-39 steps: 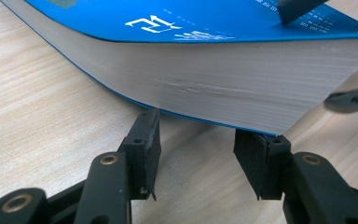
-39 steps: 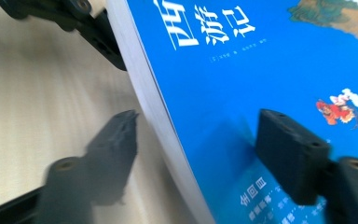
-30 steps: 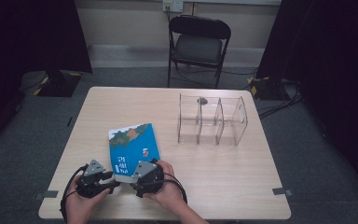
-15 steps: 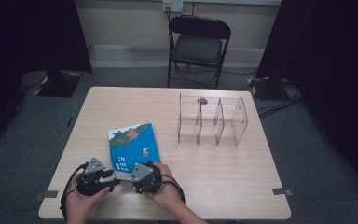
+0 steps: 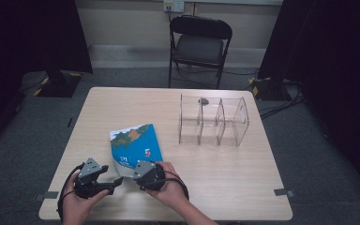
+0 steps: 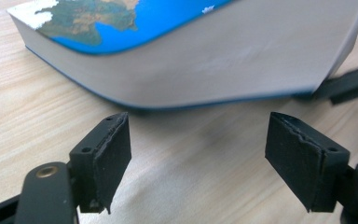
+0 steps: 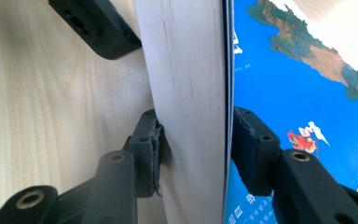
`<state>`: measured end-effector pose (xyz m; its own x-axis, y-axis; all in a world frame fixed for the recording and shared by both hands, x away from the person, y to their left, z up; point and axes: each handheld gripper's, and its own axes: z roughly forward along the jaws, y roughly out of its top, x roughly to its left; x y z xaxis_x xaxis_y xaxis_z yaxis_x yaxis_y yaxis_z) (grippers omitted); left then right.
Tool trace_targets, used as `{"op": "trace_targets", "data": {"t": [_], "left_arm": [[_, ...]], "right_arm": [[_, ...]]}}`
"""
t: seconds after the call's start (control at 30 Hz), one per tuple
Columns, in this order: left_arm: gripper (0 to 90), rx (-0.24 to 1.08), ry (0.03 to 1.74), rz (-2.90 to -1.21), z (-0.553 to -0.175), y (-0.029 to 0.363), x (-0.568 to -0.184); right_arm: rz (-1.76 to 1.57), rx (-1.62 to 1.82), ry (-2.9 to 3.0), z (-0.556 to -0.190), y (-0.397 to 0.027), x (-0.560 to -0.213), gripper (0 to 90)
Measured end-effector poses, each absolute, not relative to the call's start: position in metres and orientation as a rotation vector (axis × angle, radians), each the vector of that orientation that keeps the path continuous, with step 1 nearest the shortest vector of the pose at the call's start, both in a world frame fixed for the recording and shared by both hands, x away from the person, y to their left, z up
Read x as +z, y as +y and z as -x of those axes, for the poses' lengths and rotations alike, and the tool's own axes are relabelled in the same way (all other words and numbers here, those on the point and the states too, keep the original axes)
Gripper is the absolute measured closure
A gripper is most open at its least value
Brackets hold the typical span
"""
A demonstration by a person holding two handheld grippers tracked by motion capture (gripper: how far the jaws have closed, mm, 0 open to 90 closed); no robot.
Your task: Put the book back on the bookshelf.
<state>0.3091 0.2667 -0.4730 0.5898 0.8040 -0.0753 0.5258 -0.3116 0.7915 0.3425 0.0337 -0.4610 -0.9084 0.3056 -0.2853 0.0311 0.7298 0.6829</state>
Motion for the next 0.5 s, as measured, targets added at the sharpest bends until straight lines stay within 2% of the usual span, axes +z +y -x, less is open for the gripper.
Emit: {"op": "trace_targets", "data": {"t": [0.23, 0.5], "left_arm": [[21.8, 0.473, 1.038, -2.007, -0.308, 0.272, -0.472], [18.0, 0.423, 1.037, -2.038, -0.309, 0.265, -0.481]], "right_arm": [[-0.276, 0.984, 2.576, -0.344, 0.027, -0.449, 58.4], [-0.321, 0.978, 2.605, -0.345, 0.02, -0.422, 60.2]]}}
